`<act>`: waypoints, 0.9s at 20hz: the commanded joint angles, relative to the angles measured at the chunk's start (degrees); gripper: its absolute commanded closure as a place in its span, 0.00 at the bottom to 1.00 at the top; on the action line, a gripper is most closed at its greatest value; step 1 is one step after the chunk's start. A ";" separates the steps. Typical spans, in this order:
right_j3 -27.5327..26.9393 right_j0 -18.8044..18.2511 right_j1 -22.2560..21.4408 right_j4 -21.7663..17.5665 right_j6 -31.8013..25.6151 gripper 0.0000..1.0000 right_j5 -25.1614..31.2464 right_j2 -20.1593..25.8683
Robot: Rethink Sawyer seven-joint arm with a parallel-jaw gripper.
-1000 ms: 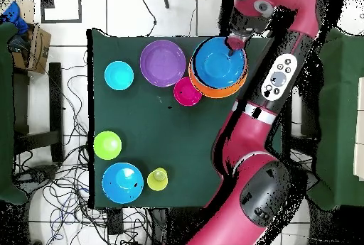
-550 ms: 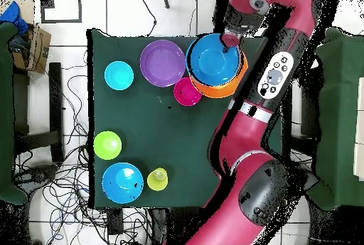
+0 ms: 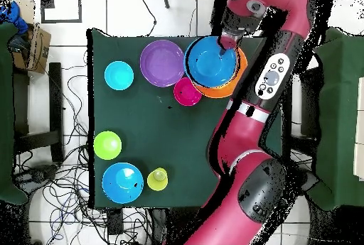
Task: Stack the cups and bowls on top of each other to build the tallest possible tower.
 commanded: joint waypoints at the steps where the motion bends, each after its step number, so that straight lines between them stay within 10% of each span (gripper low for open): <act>1: -1.08 -0.28 1.35 -2.18 -9.16 1.00 -4.65 -4.34; 18: -0.86 -1.10 -0.18 -5.42 -12.23 1.00 -6.49 -5.58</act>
